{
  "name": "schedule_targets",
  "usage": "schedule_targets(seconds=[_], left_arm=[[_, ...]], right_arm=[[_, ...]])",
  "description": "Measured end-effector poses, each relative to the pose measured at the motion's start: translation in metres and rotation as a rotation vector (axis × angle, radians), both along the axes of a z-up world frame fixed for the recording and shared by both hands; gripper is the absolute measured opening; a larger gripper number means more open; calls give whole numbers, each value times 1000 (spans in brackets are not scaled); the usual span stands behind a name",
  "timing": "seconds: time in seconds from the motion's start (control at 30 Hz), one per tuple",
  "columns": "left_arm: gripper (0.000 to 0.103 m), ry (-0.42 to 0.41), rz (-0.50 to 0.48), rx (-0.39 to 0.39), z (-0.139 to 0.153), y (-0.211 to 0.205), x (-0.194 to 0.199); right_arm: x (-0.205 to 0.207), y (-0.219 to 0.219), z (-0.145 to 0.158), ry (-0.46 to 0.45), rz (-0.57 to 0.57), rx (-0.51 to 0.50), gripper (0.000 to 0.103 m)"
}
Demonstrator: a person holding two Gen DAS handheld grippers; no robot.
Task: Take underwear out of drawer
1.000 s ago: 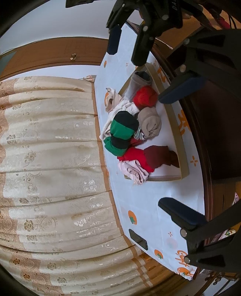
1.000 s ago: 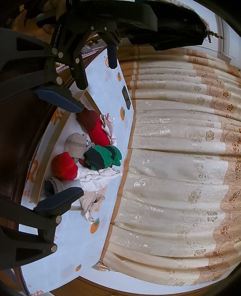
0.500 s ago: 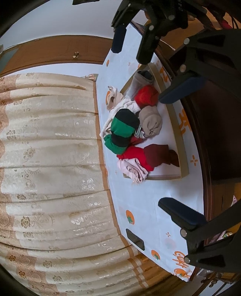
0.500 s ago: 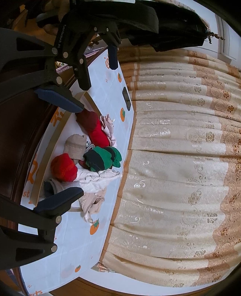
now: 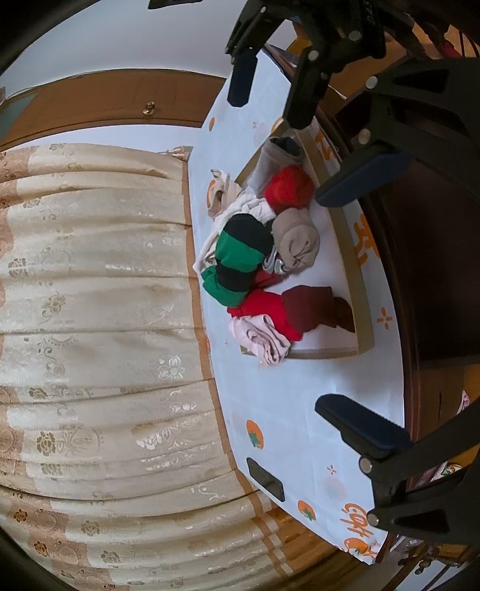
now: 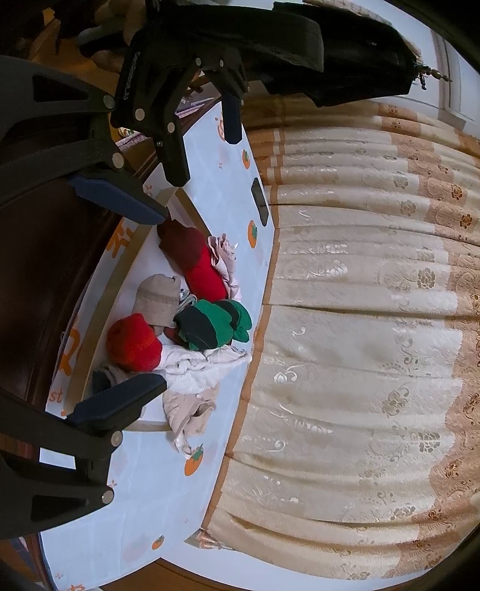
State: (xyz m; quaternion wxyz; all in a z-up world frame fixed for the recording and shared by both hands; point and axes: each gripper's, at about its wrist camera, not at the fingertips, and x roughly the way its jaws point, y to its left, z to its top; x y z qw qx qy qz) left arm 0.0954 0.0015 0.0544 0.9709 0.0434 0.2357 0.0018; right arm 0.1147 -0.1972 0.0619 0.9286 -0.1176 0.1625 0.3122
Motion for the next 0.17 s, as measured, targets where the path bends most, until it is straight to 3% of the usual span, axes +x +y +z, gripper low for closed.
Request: schedule_targets(seconds=[0.17], left_arm=[[103, 3, -7, 8, 0, -4, 2]], right_arm=[[2, -2, 0, 5, -1, 0, 85]])
